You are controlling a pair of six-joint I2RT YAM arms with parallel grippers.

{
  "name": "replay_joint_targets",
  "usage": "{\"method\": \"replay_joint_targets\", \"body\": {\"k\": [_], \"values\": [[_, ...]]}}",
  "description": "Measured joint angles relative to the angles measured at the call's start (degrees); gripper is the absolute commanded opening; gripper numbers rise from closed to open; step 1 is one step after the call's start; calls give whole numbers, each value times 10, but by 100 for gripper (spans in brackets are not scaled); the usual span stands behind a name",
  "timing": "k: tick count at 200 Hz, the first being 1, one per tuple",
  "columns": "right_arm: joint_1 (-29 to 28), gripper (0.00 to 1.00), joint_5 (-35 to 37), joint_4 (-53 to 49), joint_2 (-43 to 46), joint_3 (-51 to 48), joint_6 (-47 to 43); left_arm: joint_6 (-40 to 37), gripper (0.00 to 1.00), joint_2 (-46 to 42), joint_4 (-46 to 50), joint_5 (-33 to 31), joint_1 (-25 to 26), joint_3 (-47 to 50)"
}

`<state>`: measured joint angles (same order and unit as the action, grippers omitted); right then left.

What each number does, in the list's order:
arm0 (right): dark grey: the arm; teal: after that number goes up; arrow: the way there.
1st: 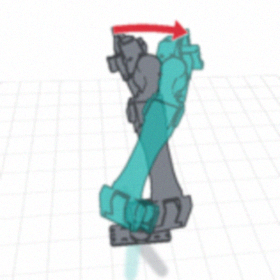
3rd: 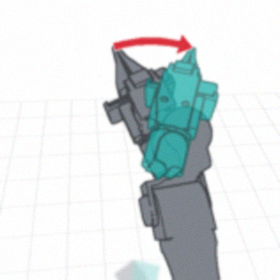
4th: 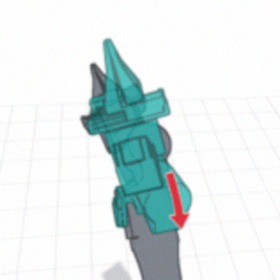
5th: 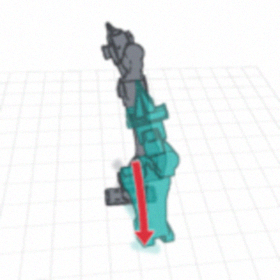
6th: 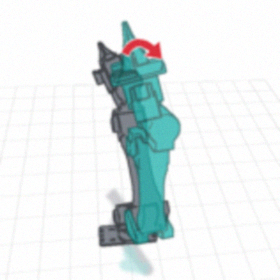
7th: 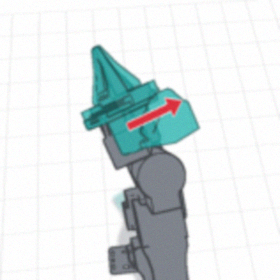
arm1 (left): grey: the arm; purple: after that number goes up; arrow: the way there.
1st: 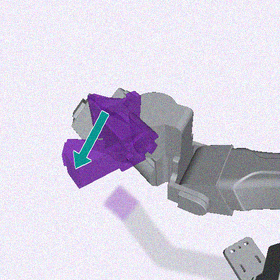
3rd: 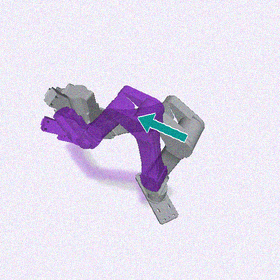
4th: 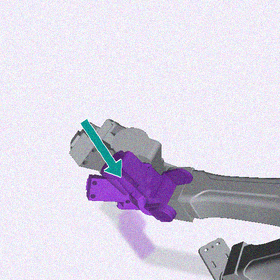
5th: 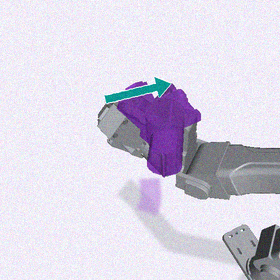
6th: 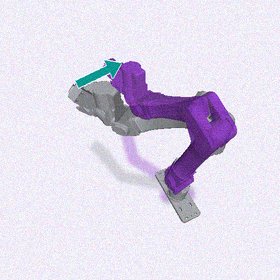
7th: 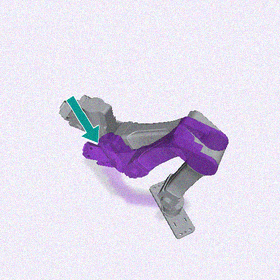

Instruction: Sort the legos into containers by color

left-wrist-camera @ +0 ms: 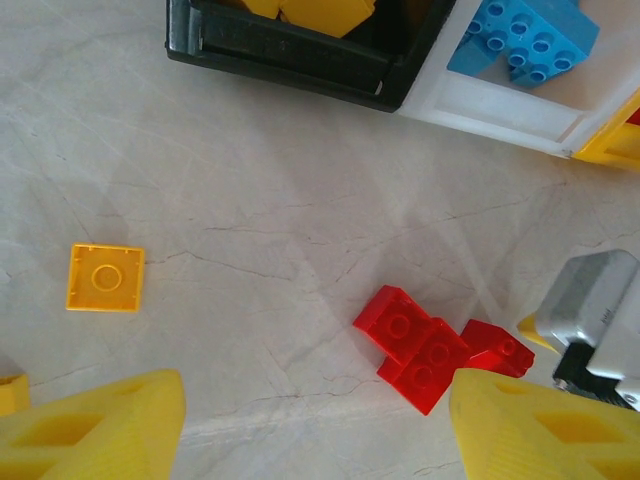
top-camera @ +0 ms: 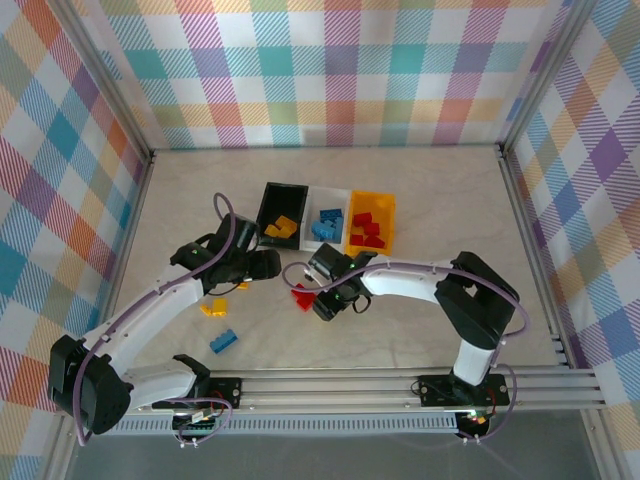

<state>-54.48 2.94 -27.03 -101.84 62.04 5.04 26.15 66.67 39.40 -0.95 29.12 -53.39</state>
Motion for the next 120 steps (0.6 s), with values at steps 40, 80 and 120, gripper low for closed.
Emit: {"method": "replay_joint_targets", "body": {"k": [40,80,120], "values": [[0,50,1,2,-27,24,-8,0,71,-7,1,0,-4,2],[0,42,0,2,-28,24,-12,-1,71,-11,8,0,-13,12],[0,38,1,2,-27,24,-10,-1,71,-12,9,3,-16,16]]}}
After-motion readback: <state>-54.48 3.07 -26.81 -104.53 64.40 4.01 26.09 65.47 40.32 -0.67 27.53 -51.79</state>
